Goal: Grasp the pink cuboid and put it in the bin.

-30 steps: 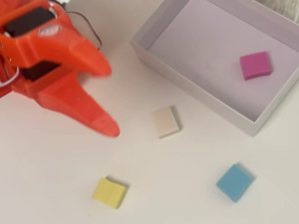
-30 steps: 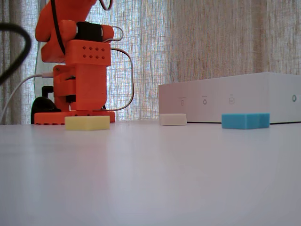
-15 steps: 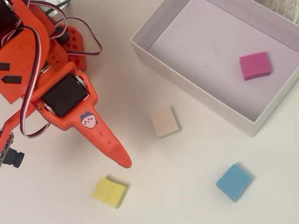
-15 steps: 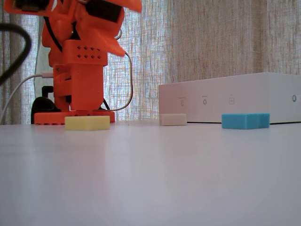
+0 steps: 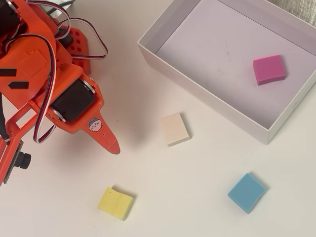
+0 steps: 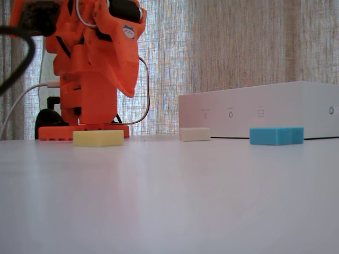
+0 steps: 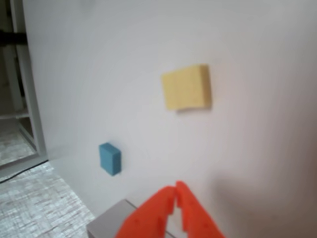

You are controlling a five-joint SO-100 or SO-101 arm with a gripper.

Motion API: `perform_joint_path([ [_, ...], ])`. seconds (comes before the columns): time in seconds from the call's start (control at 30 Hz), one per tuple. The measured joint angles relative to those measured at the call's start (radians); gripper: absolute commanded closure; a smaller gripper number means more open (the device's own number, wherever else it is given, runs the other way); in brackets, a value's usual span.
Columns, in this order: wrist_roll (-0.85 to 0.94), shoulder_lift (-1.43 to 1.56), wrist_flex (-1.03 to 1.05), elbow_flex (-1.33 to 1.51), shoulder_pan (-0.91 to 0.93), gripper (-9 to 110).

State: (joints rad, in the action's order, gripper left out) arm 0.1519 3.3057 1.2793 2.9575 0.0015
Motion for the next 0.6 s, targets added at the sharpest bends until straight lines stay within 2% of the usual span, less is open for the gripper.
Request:
perform_joint_path([
  [0.6, -0.014, 0.005, 0.000, 0.000, 0.012, 110],
])
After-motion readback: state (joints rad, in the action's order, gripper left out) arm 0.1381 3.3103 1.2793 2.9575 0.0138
